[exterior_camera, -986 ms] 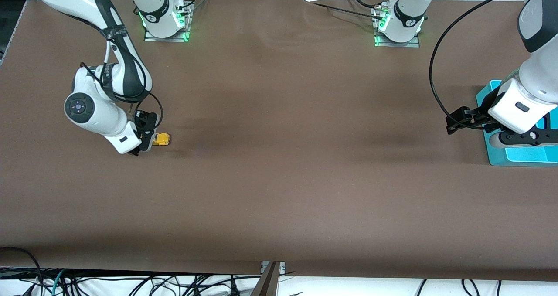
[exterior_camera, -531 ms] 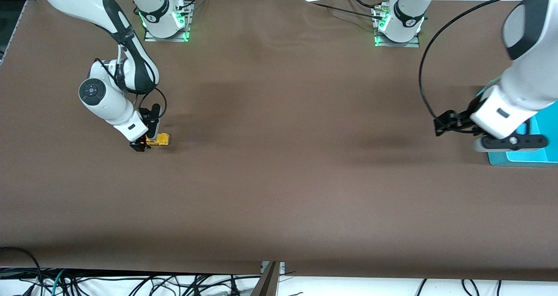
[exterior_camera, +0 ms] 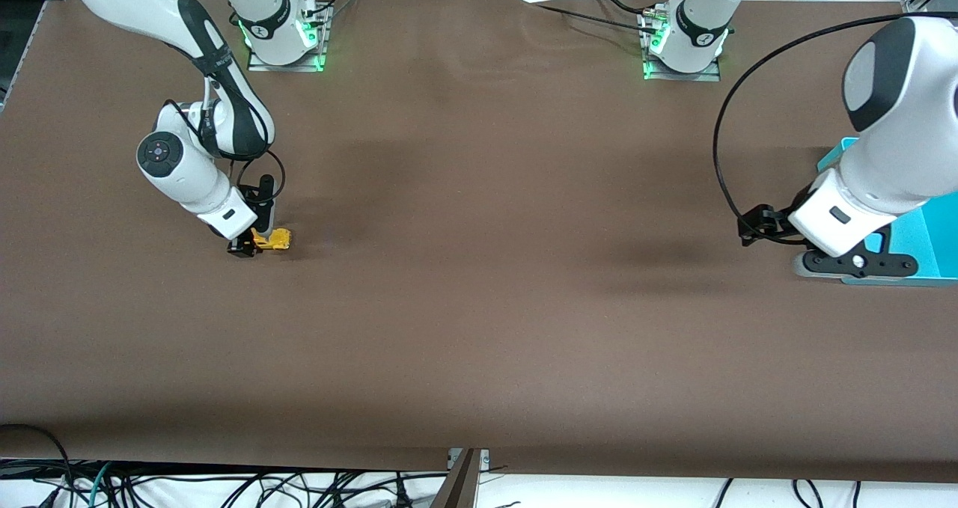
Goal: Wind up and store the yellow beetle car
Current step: 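Lower the right gripper and close it on the yellow car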
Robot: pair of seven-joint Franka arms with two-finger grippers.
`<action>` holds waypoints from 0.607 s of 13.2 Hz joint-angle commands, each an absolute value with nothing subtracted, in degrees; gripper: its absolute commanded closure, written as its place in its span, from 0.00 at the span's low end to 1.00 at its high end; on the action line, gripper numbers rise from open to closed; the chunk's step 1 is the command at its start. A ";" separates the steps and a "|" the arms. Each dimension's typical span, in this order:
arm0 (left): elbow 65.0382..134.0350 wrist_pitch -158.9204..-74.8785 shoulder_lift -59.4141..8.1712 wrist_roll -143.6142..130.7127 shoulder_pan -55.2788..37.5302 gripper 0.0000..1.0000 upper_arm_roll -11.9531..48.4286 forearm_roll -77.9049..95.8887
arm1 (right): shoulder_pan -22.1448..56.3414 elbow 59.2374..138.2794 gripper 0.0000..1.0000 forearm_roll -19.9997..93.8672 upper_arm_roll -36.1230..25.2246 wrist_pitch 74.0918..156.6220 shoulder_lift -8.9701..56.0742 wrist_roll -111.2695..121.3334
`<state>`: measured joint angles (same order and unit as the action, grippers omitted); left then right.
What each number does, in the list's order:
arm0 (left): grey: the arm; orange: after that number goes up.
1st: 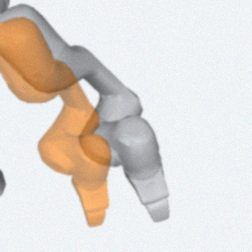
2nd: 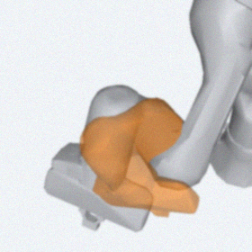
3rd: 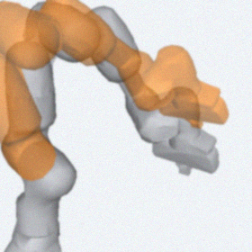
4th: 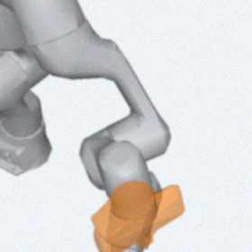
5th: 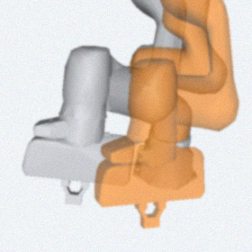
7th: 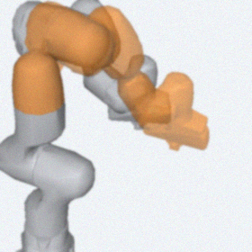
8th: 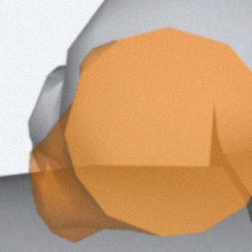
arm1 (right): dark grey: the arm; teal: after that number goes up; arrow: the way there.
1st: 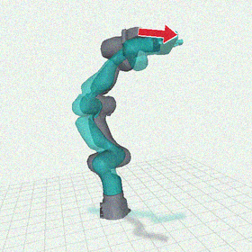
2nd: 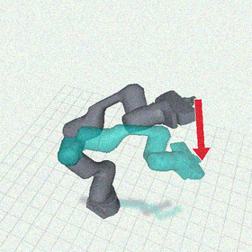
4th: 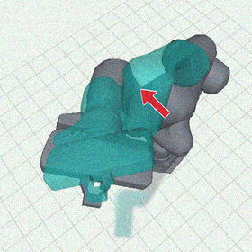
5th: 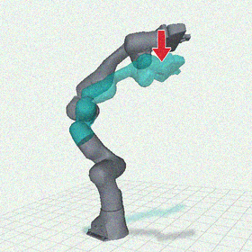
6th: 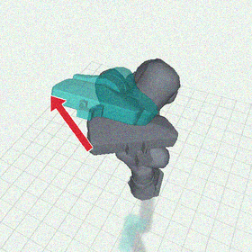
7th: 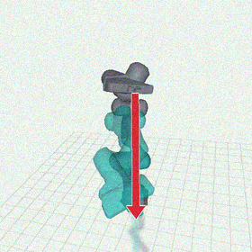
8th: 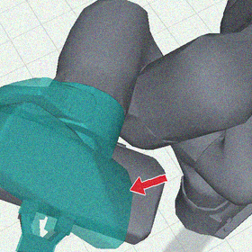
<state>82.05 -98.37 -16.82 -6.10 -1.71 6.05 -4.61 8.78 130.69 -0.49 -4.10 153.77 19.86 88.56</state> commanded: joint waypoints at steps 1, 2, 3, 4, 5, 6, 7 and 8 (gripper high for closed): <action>84.69 -99.49 -13.91 -5.10 -1.50 0.00 6.33 -4.22 | 8.35 132.19 0.70 -0.70 -4.13 155.65 19.34 89.91; 91.08 -104.02 -10.67 -5.01 -0.10 0.00 6.50 -2.57 | 8.35 132.19 0.76 -0.70 -4.13 155.65 19.42 89.83; 98.71 -111.11 -7.42 -4.84 0.17 0.00 6.68 -0.63 | 8.35 132.19 0.79 -0.70 -4.13 155.65 19.42 89.82; 102.09 -114.40 -6.34 -3.96 0.35 0.00 6.68 -0.62 | 8.35 132.19 0.80 -0.70 -4.13 155.65 19.51 89.82; 100.65 -112.52 -6.42 -4.22 0.09 0.00 6.77 -0.70 | 8.35 132.19 0.80 -0.62 -4.13 155.57 19.77 89.82; 99.59 -110.67 -6.68 -4.04 0.26 0.00 6.68 -0.62 | 7.74 132.19 0.80 -0.62 -4.13 155.65 20.04 89.82; 99.49 -110.57 -6.85 -4.04 0.44 0.00 6.68 -0.62 | 6.69 132.10 0.80 -0.62 -4.13 155.65 20.91 89.91; 99.23 -110.57 -7.12 -4.04 0.44 0.00 6.59 -0.70 | 5.11 132.10 0.80 -0.62 -4.13 155.74 21.61 90.35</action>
<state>97.95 -110.71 -8.85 -5.66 -0.54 6.14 -1.83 7.88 131.02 -0.49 -4.22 154.14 19.83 88.76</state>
